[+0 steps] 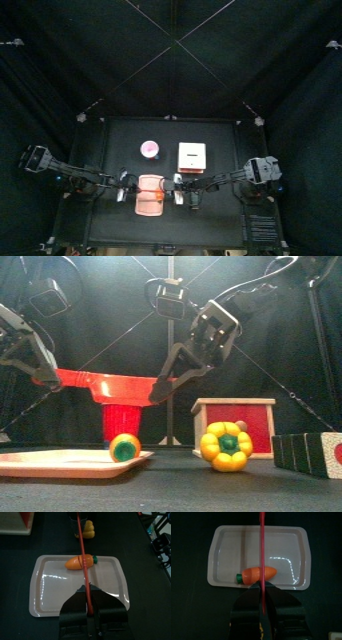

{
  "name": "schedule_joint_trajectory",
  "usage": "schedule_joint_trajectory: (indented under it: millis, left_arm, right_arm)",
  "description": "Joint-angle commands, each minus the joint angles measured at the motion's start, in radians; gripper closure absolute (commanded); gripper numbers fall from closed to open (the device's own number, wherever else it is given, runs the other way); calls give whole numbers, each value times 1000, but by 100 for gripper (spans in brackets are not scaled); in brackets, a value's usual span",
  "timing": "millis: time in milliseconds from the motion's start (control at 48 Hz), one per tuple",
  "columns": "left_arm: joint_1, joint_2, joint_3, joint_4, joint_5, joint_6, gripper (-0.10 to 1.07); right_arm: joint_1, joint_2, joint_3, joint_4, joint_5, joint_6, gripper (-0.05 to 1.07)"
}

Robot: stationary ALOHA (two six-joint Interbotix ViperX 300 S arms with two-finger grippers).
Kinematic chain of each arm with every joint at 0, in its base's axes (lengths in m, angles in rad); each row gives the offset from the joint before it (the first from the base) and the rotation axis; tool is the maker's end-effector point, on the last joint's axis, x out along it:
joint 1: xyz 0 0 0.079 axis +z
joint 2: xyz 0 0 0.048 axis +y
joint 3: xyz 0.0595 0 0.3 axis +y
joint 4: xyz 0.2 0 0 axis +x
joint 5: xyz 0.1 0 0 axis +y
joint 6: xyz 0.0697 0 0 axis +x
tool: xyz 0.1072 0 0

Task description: Cut carrot

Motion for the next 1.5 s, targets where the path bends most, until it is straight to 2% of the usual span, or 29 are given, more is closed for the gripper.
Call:
schedule_joint_trajectory:
  millis: [0, 250, 1479]
  left_arm:
    - [-9, 23, -18, 0, -8, 2, 70]
    - [-12, 60, -26, 0, -6, 2, 70]
    - [-31, 114, -17, -3, 3, -2, 70]
  right_arm:
    - [-3, -11, -15, 0, 5, -3, 82]
    - [-6, 5, -15, 0, 15, -3, 82]
    - [0, 55, -40, -11, 67, -11, 82]
